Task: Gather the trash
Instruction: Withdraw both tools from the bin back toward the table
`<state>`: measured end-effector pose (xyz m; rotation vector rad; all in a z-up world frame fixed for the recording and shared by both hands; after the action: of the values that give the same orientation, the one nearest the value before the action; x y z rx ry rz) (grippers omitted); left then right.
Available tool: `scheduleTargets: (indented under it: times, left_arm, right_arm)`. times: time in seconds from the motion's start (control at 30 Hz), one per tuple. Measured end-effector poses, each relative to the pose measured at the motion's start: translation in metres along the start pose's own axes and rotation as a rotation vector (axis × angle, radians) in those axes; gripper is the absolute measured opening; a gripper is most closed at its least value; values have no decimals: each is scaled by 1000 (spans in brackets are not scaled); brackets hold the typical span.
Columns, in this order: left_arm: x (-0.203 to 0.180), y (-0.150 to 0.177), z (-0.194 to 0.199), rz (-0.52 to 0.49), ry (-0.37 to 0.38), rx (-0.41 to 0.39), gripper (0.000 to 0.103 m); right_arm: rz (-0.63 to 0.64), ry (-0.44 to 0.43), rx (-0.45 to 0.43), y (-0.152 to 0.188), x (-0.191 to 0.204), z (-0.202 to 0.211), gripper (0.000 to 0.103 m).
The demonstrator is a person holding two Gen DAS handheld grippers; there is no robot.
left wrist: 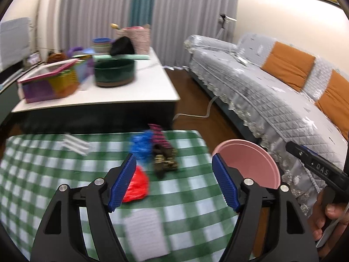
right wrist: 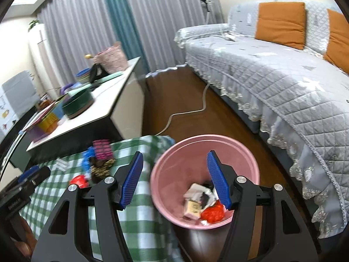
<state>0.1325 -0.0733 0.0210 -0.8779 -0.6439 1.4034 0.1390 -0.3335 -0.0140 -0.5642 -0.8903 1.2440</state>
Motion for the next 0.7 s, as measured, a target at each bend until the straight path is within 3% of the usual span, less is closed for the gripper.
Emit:
scheduleTargets:
  times: [0.43,0.7]
  left_arm:
    - [109,-17,90,110,-133,-103,73]
    - [148,7,94,205,-164,-94,73]
  right_arm:
    - [123,-227,83,58,119,9,63]
    - [208,-309,196,114,175,-5,63]
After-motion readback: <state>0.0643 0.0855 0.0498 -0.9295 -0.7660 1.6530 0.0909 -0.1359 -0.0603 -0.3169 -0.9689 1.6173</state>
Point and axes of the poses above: each gripper's, at about its wrist camera, not at the fingertips, and z roughly against the way its jaws point, x to its left, y to its underside, the point moved 7 cm from there along -z, roughly the way its jaws point, and after that the axes turned 3 degrees about -x, right-handed, at the moved point
